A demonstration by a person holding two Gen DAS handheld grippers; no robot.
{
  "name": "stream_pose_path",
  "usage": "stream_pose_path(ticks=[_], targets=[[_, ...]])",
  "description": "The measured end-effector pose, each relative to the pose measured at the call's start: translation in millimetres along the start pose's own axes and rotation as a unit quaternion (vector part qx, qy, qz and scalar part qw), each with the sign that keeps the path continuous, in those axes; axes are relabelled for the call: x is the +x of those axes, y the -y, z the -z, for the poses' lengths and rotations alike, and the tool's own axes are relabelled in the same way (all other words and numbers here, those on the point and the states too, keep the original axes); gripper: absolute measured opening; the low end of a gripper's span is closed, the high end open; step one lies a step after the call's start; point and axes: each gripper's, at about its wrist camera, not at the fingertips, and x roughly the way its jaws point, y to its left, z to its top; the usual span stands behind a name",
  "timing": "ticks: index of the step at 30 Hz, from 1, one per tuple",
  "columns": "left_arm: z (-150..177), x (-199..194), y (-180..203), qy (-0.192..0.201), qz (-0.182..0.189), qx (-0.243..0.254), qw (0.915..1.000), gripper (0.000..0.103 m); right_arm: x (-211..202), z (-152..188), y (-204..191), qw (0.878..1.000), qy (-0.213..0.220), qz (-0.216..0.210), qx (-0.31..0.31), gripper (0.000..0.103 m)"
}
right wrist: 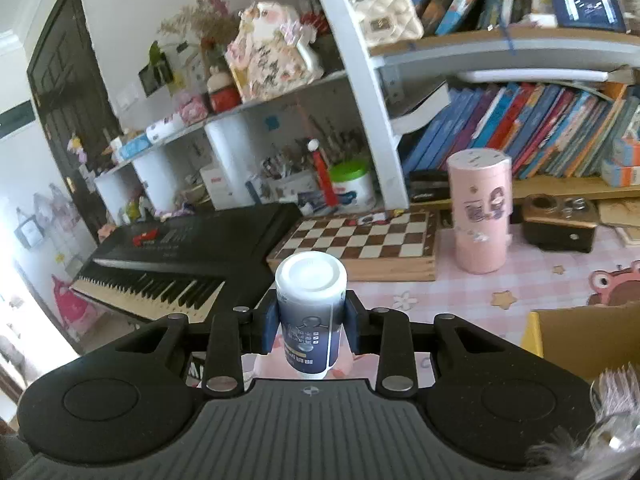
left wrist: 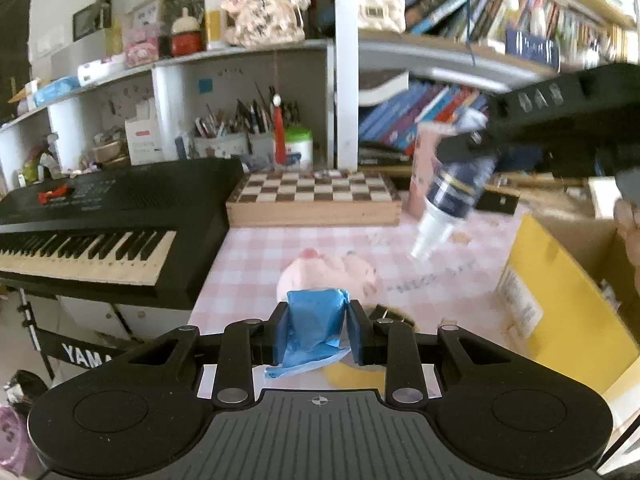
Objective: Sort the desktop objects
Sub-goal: 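Lift the blue cloth with the left tool while the right tool carries the tube toward the box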
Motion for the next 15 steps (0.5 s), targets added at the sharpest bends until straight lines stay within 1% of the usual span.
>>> stream_pose_path(ticks=[3,6,9,13,15], targets=[[0,-11,-4,0.008,0.009,-0.010,0.9999,0.028,-14,5,-2,1.000,0.001,0.013,-0.010,0.030],[3,-22,-3,0.016,0.015,-0.003,0.9998,0.028,-33,16,-5,0.999,0.003,0.029,-0.021,0.030],[7,-36,-1,0.030,0.030,0.008,0.9991,0.028,-52,29,-8,0.999,0.002,0.040,-0.026,0.030],[14,-53,-1,0.039,0.041,0.013,0.9983,0.028,-69,49,-17,0.997,-0.015,0.060,-0.042,0.030],[20,-63,-1,0.040,0.044,0.011,0.9982,0.028,-77,58,-22,0.996,-0.021,0.071,-0.041,0.030]])
